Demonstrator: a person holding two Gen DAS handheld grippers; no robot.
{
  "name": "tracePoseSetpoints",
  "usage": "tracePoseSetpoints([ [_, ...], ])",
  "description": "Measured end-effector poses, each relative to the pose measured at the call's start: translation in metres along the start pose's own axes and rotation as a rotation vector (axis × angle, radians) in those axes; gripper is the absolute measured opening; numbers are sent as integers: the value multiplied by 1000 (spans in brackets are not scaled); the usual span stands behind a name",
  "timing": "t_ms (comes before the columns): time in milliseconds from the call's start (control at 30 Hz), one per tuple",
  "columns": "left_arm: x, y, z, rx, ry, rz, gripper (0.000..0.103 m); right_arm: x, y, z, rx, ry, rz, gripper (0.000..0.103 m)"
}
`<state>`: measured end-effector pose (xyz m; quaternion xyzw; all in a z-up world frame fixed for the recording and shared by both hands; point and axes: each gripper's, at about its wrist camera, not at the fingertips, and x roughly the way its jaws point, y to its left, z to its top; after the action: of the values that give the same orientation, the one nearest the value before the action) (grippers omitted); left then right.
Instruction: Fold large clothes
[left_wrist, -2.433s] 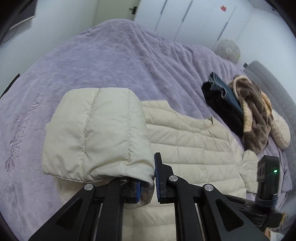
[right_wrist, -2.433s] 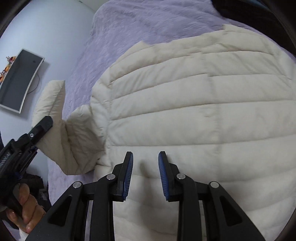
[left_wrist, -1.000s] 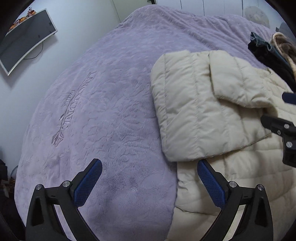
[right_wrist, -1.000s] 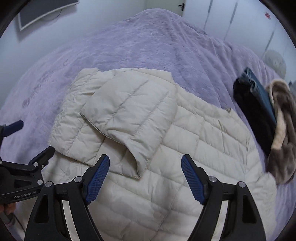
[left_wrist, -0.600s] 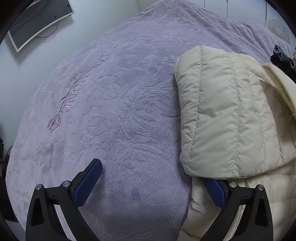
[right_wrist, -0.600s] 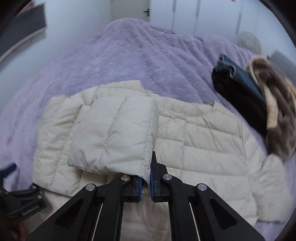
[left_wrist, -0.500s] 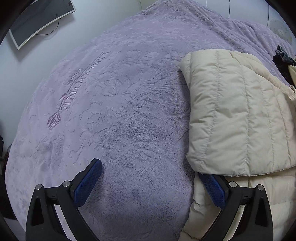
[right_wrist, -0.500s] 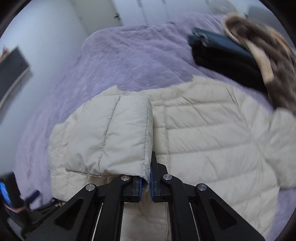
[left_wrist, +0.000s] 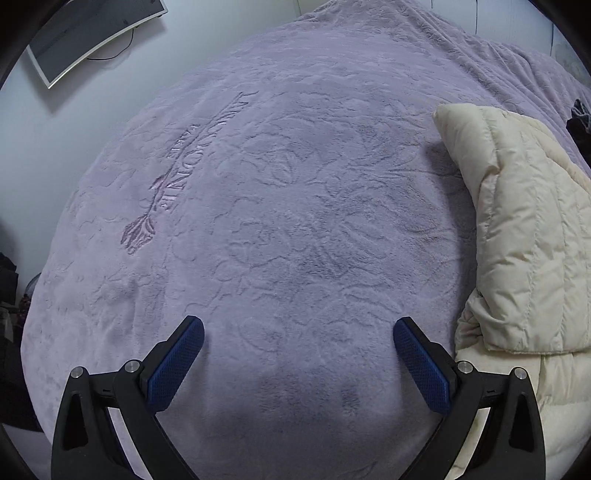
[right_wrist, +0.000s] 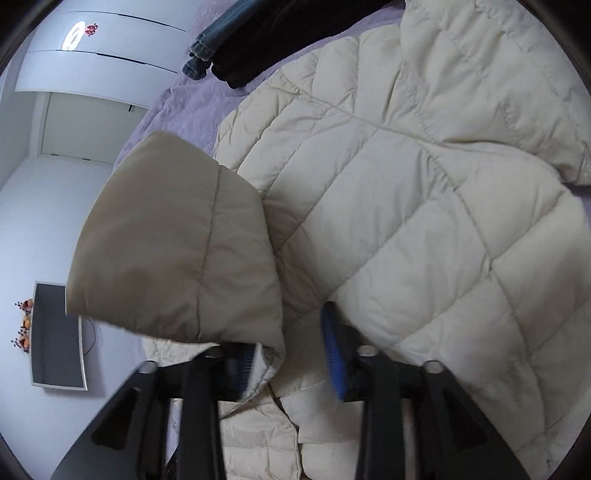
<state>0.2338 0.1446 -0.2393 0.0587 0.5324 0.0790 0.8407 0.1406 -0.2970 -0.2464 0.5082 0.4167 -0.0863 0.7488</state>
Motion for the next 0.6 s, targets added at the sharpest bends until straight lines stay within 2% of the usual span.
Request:
tracePoseSetpoints([
  [33,-3,5,1,2,-4,2,103,-4,2,1,-17,-6,-20,67],
  [133,-14,15,7,5,-29,-16,103,-19,6,1,-64,-24,-110,67],
  [233,-20,15,24,26,-68,-48,103,-33,10,1,-96,-49,-162,67],
  [300,-21,12,39,28,-92,-78,103,-41,21,-1,-150,-75,-173,53],
  [333,-21,10,48,28,-105,-95,103,-44,29,2,-188,-83,-177,41],
  [367,-23,5,55,31,-120,-113,103,-48,33,2,-232,-88,-174,35],
  [500,-24,-33,73,116,-160,-148,103,-28,63,11,-407,-69,-174,33],
  [600,-15,-65,76,177,-149,-149,103,-3,66,30,-433,-55,-227,33],
])
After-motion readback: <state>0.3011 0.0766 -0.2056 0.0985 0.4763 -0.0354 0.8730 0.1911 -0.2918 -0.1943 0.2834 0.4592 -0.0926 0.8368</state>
